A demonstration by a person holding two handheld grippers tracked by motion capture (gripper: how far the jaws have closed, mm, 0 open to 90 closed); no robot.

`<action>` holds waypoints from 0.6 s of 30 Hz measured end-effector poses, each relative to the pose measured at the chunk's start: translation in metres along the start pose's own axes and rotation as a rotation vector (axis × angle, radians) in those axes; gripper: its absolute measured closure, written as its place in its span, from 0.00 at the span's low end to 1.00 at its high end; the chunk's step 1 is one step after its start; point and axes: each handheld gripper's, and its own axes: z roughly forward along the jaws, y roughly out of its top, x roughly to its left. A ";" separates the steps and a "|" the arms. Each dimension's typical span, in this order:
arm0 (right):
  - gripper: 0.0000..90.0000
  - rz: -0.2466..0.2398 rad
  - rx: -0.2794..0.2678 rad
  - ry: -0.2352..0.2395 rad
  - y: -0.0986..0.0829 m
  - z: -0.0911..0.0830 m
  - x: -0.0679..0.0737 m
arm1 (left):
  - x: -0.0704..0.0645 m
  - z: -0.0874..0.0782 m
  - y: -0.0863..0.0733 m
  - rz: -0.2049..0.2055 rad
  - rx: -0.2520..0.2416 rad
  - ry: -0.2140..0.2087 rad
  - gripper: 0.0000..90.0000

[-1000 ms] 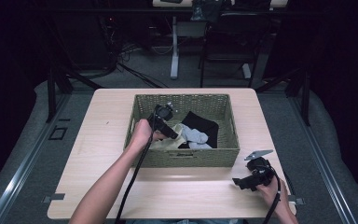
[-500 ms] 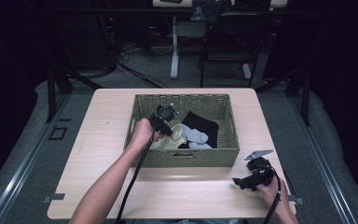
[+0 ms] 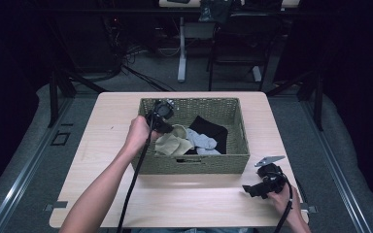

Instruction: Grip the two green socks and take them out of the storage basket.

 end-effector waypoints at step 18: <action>0.01 0.006 -0.009 0.006 0.000 0.000 0.000 | 0.008 -0.041 0.009 -0.007 -0.072 0.011 0.97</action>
